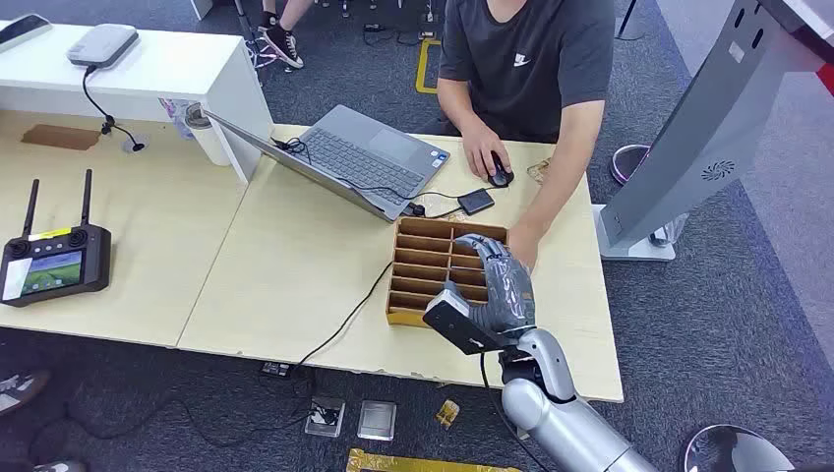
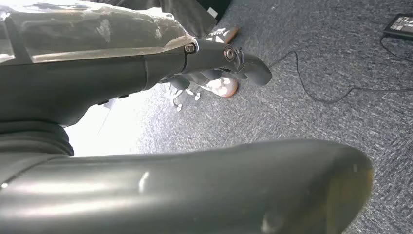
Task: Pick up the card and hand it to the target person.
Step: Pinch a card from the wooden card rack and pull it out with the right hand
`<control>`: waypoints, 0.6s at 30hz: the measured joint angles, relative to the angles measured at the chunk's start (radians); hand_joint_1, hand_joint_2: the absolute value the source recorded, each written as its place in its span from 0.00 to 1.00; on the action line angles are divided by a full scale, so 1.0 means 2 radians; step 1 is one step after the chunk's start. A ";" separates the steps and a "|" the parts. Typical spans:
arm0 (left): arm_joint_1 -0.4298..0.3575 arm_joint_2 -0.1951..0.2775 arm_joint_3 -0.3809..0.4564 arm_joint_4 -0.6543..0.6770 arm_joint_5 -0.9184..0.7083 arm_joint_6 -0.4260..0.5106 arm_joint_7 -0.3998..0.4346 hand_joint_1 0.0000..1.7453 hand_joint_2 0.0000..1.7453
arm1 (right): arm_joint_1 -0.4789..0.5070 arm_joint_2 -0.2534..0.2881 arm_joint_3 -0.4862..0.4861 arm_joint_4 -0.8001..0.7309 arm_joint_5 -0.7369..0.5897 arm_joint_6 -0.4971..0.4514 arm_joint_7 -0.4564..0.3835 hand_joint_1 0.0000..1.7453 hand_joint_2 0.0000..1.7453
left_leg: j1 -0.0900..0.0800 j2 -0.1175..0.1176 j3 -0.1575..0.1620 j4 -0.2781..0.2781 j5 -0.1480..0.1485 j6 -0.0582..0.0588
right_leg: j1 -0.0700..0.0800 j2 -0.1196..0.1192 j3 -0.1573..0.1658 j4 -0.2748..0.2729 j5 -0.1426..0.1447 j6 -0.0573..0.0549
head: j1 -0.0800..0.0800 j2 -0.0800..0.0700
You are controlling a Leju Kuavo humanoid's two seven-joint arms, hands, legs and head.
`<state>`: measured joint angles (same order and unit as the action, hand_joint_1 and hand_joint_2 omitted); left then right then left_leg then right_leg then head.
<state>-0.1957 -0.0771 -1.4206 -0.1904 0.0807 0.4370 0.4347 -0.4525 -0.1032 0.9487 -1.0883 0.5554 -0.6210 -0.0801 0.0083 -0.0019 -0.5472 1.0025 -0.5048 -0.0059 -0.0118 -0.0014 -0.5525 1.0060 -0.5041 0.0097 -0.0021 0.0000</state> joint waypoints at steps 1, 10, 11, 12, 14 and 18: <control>0.000 0.000 0.000 0.000 0.000 0.000 0.000 0.00 0.00 | 0.000 0.000 0.000 0.000 0.000 0.000 0.000 0.39 1.00 | 0.000 0.000 0.000 0.000 0.000 0.000 | 0.000 0.000 0.000 0.000 0.000 0.000 | 0.000 0.000; -0.001 0.000 0.000 0.000 -0.006 -0.006 0.000 0.00 0.00 | -0.001 -0.001 0.007 0.009 0.000 -0.001 0.000 0.41 1.00 | 0.000 0.000 0.000 0.000 0.000 0.000 | 0.000 0.000 0.000 0.000 0.000 0.000 | 0.000 0.000; -0.002 0.000 0.000 0.000 -0.007 -0.007 0.000 0.00 0.00 | -0.002 -0.001 0.007 0.011 0.001 -0.002 0.000 0.42 1.00 | 0.000 0.000 0.000 0.000 0.000 0.000 | 0.000 0.000 0.000 0.000 0.000 0.000 | 0.000 0.000; -0.002 0.000 0.000 0.000 -0.008 -0.007 0.000 0.00 0.00 | -0.003 -0.001 0.008 0.013 0.002 -0.002 0.000 0.42 1.00 | 0.000 0.000 0.000 0.000 0.000 0.000 | 0.000 0.000 0.000 0.000 0.000 0.000 | 0.000 0.000; -0.003 0.000 -0.001 0.000 -0.010 -0.009 0.000 0.00 0.00 | -0.006 0.000 0.009 0.018 0.003 -0.002 -0.001 0.42 1.00 | 0.000 0.000 0.000 0.000 0.000 0.000 | 0.000 0.000 0.000 0.000 0.000 0.000 | 0.000 0.000; -0.006 0.000 -0.002 0.000 -0.017 -0.012 0.000 0.00 0.00 | -0.014 0.001 0.011 0.035 0.008 -0.003 0.000 0.43 1.00 | 0.000 0.000 0.000 0.000 0.000 0.000 | 0.000 0.000 0.000 0.000 0.000 0.000 | 0.000 0.000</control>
<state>-0.2083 -0.0771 -1.4241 -0.1905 0.0472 0.4133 0.4347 -0.4809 -0.1010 0.9711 -1.0186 0.5707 -0.6280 -0.0803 0.0083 -0.0019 -0.5473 1.0025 -0.5048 -0.0058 -0.0118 -0.0014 -0.5525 1.0060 -0.5040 0.0097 -0.0021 0.0000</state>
